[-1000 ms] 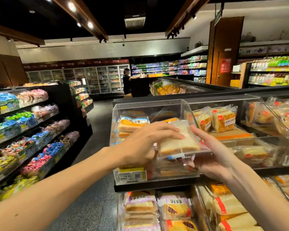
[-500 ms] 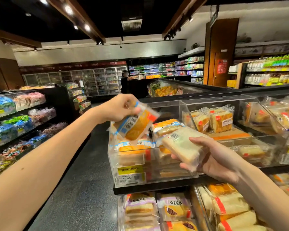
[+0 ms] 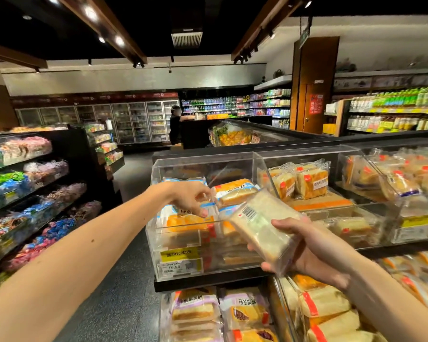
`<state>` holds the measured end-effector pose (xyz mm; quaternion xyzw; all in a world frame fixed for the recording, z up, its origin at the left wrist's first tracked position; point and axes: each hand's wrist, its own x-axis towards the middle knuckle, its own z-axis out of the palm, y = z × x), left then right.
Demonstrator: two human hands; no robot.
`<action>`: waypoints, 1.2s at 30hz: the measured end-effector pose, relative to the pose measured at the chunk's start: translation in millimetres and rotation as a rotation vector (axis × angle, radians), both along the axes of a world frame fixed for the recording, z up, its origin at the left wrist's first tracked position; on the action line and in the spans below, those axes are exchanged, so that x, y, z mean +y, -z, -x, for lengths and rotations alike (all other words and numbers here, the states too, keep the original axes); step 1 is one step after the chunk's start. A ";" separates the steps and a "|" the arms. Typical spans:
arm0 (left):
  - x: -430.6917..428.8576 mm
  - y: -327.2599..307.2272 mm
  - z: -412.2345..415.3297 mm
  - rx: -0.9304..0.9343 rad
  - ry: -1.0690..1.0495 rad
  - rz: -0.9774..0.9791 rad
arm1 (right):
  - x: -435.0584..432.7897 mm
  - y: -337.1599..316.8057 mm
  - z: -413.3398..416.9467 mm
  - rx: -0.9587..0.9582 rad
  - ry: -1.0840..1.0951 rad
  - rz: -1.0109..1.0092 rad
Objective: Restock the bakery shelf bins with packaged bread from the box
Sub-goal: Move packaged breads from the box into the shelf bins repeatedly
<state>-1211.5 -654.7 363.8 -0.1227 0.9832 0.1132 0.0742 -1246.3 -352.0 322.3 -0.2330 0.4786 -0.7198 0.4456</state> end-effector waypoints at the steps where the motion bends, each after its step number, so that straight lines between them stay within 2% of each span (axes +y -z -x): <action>1: -2.9 2.5 -2.0 0.012 0.004 0.059 | 1.9 0.6 0.7 0.016 0.010 0.003; 5: 1.7 3.6 -14.5 0.100 0.022 0.346 | 5.9 3.1 3.8 0.135 0.063 0.040; 7: 12.8 -0.2 -19.8 0.233 0.030 0.429 | 6.0 3.2 5.3 0.226 0.103 0.079; 8: 20.6 -3.8 -23.1 0.355 0.014 0.330 | 5.0 2.8 6.0 0.296 0.124 0.103; 10: 41.4 -14.7 -31.0 0.500 -0.107 -0.179 | 0.9 1.3 6.7 0.545 0.177 0.127; 12: 57.5 -27.7 -39.9 0.309 -0.198 -0.717 | -4.4 -0.4 11.7 1.092 0.293 0.088; 13: 63.3 -31.6 -44.9 0.172 -0.183 -0.874 | -8.1 -1.4 16.6 1.410 0.340 0.038; 14: 69.4 -33.8 -49.7 0.064 -0.134 -0.952 | -12.5 -1.8 21.5 1.674 0.354 -0.003; 15: 74.0 -34.0 -53.3 0.011 -0.079 -0.972 | -16.5 -1.4 26.9 1.851 0.341 -0.032; 17: 81.2 -34.1 -58.7 0.062 -0.029 -0.975 | -23.2 -1.9 35.2 1.988 0.301 -0.065; 22: 71.2 -21.7 -55.5 0.340 -0.152 -1.035 | -21.2 -10.6 57.1 1.887 0.308 -0.073; 25: 73.6 -18.1 -53.5 0.428 -0.173 -1.092 | -17.6 -15.4 60.0 1.721 0.299 -0.144; 29: 83.5 -16.5 -56.3 0.506 -0.125 -1.046 | -14.7 -12.3 55.8 1.520 0.405 -0.151; 31: 90.4 -12.2 -64.7 0.495 -0.048 -0.984 | -5.7 -1.0 48.5 1.415 0.418 -0.131; 34: 99.2 1.7 -79.6 0.342 0.112 -0.843 | 11.9 18.8 31.1 1.280 0.443 -0.138; 36: 107.4 15.4 -84.2 0.244 0.187 -0.815 | 18.6 32.4 15.7 1.176 0.350 -0.152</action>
